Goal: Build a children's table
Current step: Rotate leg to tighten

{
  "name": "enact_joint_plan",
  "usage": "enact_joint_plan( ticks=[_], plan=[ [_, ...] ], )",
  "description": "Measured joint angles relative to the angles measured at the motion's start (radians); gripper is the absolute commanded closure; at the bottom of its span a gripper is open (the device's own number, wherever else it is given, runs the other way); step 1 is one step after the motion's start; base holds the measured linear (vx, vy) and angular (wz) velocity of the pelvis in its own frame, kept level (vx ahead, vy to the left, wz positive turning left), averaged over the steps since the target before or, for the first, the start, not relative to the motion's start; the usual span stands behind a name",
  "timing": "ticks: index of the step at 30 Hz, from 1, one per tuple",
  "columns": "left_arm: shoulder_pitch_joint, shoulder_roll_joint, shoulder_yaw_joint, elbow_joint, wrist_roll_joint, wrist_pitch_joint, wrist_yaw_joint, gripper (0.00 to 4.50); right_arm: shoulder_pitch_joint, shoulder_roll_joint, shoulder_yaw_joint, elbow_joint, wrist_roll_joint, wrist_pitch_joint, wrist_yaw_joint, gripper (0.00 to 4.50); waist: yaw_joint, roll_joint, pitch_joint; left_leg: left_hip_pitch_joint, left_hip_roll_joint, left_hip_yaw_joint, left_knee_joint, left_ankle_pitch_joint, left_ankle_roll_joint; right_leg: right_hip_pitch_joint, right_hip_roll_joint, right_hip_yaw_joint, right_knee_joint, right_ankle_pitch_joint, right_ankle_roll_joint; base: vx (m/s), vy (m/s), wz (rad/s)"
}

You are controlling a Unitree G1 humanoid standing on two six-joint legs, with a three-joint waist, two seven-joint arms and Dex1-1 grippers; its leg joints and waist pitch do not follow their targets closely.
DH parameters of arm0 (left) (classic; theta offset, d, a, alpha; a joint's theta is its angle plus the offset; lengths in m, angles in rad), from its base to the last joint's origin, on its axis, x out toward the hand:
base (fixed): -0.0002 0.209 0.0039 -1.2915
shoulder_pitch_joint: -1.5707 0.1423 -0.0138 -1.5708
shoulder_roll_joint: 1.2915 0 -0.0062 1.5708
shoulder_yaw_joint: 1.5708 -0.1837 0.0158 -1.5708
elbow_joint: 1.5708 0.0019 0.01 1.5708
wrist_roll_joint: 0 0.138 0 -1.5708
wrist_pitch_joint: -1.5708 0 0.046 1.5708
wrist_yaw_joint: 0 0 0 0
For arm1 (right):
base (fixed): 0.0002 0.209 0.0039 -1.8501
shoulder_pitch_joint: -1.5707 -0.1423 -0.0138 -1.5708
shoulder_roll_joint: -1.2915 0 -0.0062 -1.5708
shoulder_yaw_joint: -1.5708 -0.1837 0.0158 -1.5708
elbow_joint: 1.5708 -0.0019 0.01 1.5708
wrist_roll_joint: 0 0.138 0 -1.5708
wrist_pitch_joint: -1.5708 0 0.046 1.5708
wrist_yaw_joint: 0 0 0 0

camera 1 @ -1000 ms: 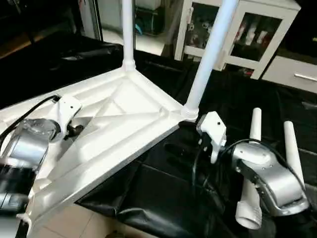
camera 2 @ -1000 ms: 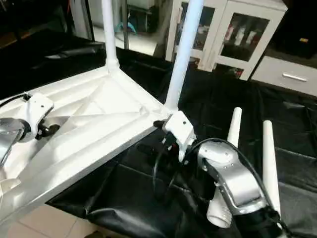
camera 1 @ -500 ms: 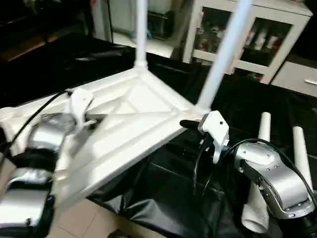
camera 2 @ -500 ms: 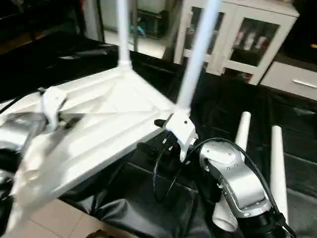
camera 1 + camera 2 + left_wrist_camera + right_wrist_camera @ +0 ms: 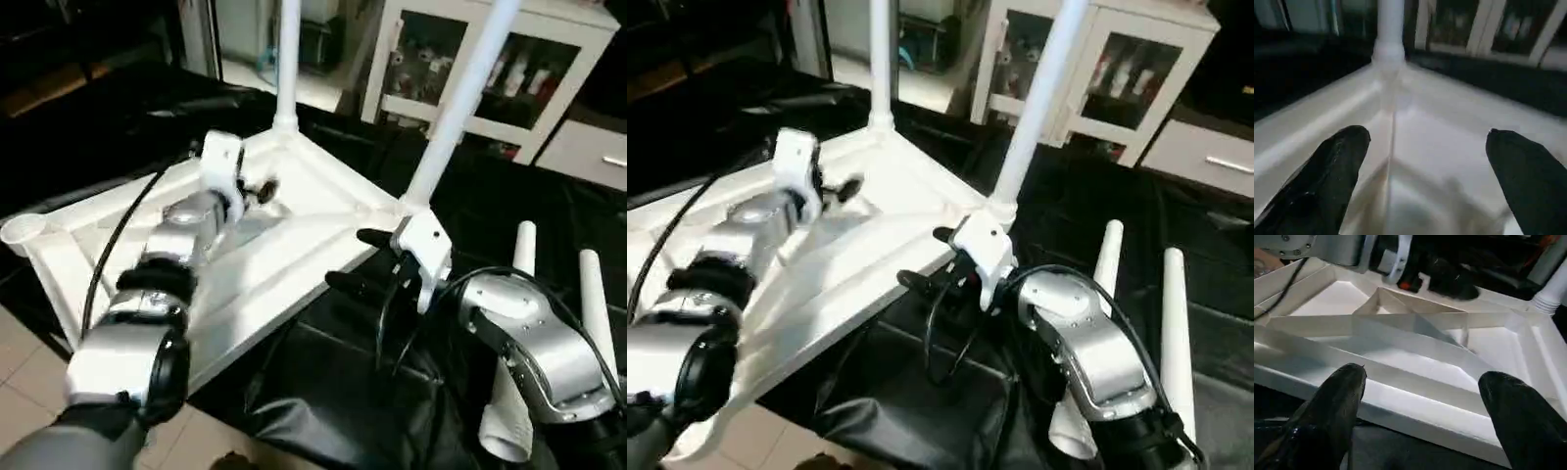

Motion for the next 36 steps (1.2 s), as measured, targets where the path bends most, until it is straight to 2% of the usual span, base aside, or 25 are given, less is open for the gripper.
enact_joint_plan(
  ticks=[3, 7, 12, 15, 18, 25, 30, 36],
  plan=[
    [-0.012, 0.045, -0.016, -0.016, 0.019, -0.014, -0.013, 0.09, 0.0, 0.0, 0.0, 0.002, -0.001, 0.0, -0.009, 0.41, -0.013, 0.0, 0.0, 0.0, 0.0, 0.0, 0.0, 0.0, 0.0, 0.0, 0.0, 0.0, 0.0, 0.0, 0.0, 0.0, 0.0, 0.0],
    [0.014, 0.153, -0.119, -0.093, 0.119, 0.032, -0.076, 0.09, 0.0, -0.006, 0.0, 0.0, -0.001, 0.0, -0.006, 0.41, -0.021, 0.0, 0.0, 0.0, 0.0, 0.0, -0.001, 0.0, 0.0, -0.001, 0.0, 0.0, 0.0, -0.001, 0.001, 0.0, 0.0, 0.0],
    [0.155, 0.275, -0.2, -0.262, 0.189, 0.212, -0.211, 0.09, 0.01, -0.053, 0.011, -0.022, 0.0, 0.017, 0.042, 0.41, -0.026, 0.0, 0.0, 0.0, 0.001, 0.0, -0.001, 0.0, 0.0, -0.001, 0.001, 0.0, 0.0, -0.001, 0.001, 0.0, 0.0, 0.0],
    [0.275, 0.378, -0.273, -0.434, 0.222, 0.341, -0.324, 0.09, 0.016, -0.105, 0.041, -0.035, 0.009, 0.027, 0.104, 0.41, -0.028, -0.001, 0.001, 0.0, 0.002, 0.0, -0.001, 0.0, 0.0, -0.001, 0.001, 0.0, 0.0, -0.001, 0.001, 0.0, 0.0, 0.0],
    [0.315, 0.453, -0.329, -0.562, 0.245, 0.413, -0.414, 0.09, 0.012, -0.142, 0.053, -0.047, 0.014, 0.035, 0.162, 0.41, -0.026, -0.001, 0.001, 0.001, 0.002, 0.001, -0.001, 0.0, -0.001, -0.001, 0.001, 0.001, 0.001, -0.001, 0.001, 0.0, 0.0, 0.0],
    [0.343, 0.519, -0.36, -0.68, 0.287, 0.511, -0.475, 0.09, 0.008, -0.182, 0.06, -0.066, 0.032, 0.035, 0.219, 0.41, -0.035, -0.001, 0.0, 0.003, 0.002, 0.001, -0.001, 0.001, -0.002, -0.001, 0.002, 0.002, 0.003, -0.001, 0.001, 0.0, 0.0, 0.0],
    [0.36, 0.525, -0.35, -0.731, 0.293, 0.568, -0.44, 0.09, 0.008, -0.188, 0.059, -0.067, 0.031, 0.034, 0.221, 0.41, -0.034, -0.001, 0.001, 0.002, 0.004, 0.001, -0.001, 0.001, -0.002, -0.002, 0.004, 0.002, 0.003, -0.001, 0.001, 0.0, 0.0, 0.0],
    [0.392, 0.622, -0.349, -0.811, 0.313, 0.625, -0.497, 0.09, 0.008, -0.202, 0.059, -0.07, 0.031, 0.034, 0.224, 0.41, -0.032, -0.001, 0.001, 0.003, 0.004, 0.001, -0.001, 0.001, -0.002, -0.002, 0.004, 0.002, 0.003, -0.001, 0.0, 0.0, 0.0, 0.0]
  ],
)
